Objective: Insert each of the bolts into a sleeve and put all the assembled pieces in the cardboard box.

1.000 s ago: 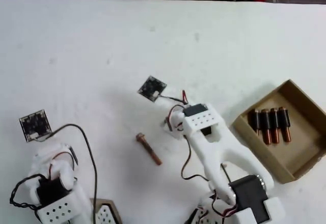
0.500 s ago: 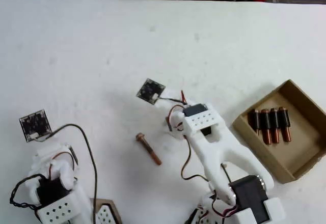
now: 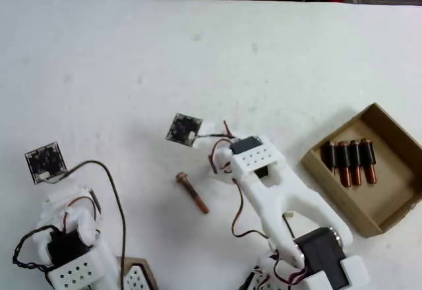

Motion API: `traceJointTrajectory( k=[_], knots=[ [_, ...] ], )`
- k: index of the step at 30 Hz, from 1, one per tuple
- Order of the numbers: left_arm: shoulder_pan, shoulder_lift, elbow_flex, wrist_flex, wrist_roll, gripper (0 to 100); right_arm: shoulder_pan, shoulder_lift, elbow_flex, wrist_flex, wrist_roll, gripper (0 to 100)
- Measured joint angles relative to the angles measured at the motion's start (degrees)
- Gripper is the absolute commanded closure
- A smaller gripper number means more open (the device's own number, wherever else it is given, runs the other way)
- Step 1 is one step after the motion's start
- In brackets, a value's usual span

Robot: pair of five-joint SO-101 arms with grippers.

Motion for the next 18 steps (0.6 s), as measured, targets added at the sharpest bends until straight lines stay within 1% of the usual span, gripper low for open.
traceJointTrajectory(
  k=[5, 11, 16, 18],
  knots=[
    [0.0, 0.0, 0.0, 0.0, 0.0, 98, 0.26, 3.78, -3.08, 2.02, 0.0, 87.9],
    [0.0, 0.0, 0.0, 0.0, 0.0, 98, 2.99, 11.78, -8.53, 5.36, 0.0, 88.2],
    [0.0, 0.0, 0.0, 0.0, 0.0, 98, 3.52, 15.12, -11.6, 5.71, 0.0, 98.2],
    [0.0, 0.0, 0.0, 0.0, 0.0, 98, 3.96, 16.09, -12.75, 5.71, 0.0, 98.0]
  ],
)
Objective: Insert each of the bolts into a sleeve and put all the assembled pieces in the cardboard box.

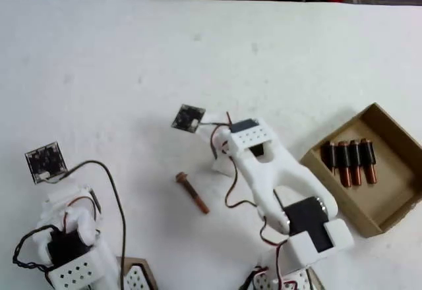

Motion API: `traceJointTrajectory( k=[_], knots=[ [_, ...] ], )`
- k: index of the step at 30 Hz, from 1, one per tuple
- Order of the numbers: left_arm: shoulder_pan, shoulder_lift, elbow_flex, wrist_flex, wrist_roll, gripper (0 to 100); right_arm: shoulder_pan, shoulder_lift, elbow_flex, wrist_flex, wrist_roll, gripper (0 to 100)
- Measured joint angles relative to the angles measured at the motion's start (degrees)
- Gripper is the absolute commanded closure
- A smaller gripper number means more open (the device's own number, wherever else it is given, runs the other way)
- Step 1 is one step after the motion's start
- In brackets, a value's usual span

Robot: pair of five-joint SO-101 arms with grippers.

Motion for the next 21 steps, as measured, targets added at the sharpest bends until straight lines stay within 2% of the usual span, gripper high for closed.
traceJointTrajectory(
  k=[14, 21],
  knots=[
    [0.0, 0.0, 0.0, 0.0, 0.0, 98, 0.0, -3.96, -0.26, 0.26, 0.0, 97.9],
    [0.09, 0.0, 0.09, 0.0, 0.0, 98, -0.88, -19.08, -0.26, 7.47, -7.12, 97.9]
  ],
)
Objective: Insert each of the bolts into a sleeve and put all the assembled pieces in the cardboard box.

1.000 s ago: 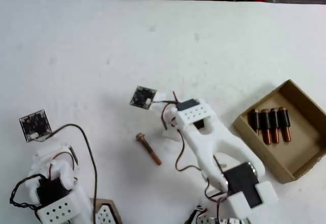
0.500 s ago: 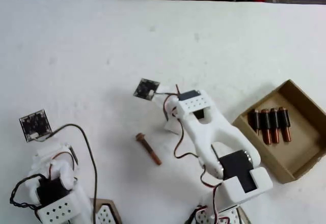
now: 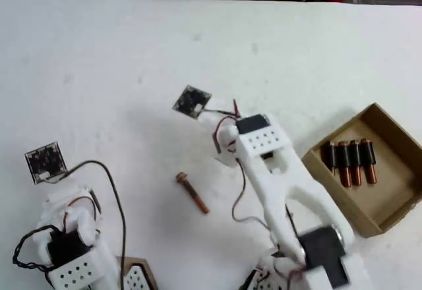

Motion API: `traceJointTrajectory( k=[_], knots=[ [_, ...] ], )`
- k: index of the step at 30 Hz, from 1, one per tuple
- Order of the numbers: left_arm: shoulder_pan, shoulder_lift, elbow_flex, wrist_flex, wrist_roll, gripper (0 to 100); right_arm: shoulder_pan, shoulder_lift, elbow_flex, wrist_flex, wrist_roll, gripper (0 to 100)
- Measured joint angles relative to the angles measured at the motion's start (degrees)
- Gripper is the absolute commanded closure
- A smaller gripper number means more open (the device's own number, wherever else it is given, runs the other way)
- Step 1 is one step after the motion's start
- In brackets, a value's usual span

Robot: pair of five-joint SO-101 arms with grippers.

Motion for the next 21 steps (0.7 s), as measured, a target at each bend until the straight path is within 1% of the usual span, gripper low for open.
traceJointTrajectory(
  k=[2, 3, 5, 7, 13, 16, 21],
  knots=[
    [1.32, 0.0, 0.88, 0.0, 0.0, 98, -0.7, -5.27, 0.09, 1.85, -2.29, 97.9],
    [2.99, 0.0, 1.32, 0.0, -0.79, 98, -1.05, -7.74, 0.09, 2.73, -3.78, 97.9],
    [4.22, -0.09, 1.32, 0.0, -2.64, 98, -1.85, -12.92, 0.09, 3.87, -7.03, 97.9],
    [4.75, -0.09, 1.32, 0.0, -3.87, 98, -2.46, -17.85, 0.09, 4.84, -10.11, 97.9],
    [5.01, -0.09, 1.32, 0.0, -4.13, 98, -2.81, -30.07, 0.44, 6.51, -18.02, 97.9],
    [5.01, -0.09, 1.32, 0.0, -4.13, 98, -3.08, -34.9, 3.43, 6.51, -19.6, 97.9],
    [5.01, -0.09, 1.32, 0.0, -4.13, 98, -3.52, -43.52, 9.14, 6.51, -19.87, 97.9]
  ],
)
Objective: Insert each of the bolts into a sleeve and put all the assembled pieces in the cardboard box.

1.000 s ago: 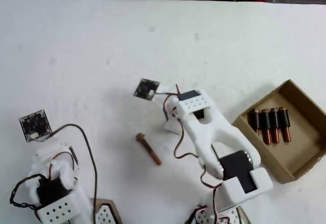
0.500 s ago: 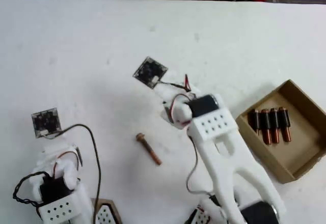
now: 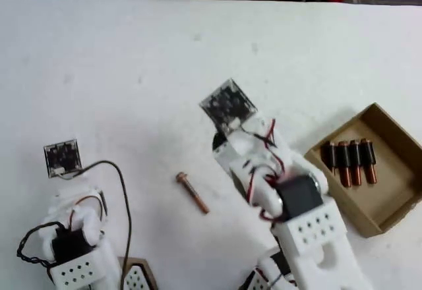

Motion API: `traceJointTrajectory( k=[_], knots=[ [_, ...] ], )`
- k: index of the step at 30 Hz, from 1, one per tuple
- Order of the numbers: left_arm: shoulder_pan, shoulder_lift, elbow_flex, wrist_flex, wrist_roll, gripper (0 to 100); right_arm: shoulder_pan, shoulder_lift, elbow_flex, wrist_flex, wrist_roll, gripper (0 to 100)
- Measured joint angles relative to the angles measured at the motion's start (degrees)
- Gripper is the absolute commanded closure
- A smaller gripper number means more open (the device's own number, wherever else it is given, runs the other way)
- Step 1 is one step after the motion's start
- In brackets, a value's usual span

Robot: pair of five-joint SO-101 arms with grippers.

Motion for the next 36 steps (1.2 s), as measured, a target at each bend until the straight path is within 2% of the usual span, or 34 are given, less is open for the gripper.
traceJointTrajectory(
  k=[5, 16, 22, 29, 36],
  knots=[
    [0.0, 0.0, 0.0, 0.0, 0.0, 98, 0.0, -10.9, 6.51, 0.0, -0.09, 97.9],
    [0.0, 0.0, 0.0, 0.35, 0.0, 98, 0.09, -29.1, 16.53, -1.41, -6.24, 97.9],
    [0.0, 0.0, 0.0, 1.49, 0.0, 98, 0.09, -33.32, 24.35, -9.32, -10.81, 98.1],
    [4.92, 0.0, -0.09, 1.67, 0.0, 98, 0.09, -36.13, 31.74, -17.49, -11.34, 98.2],
    [7.65, -0.09, -6.42, 6.33, -0.18, 98, 0.09, -36.31, 36.92, -24.79, -11.34, 98.2]
  ],
)
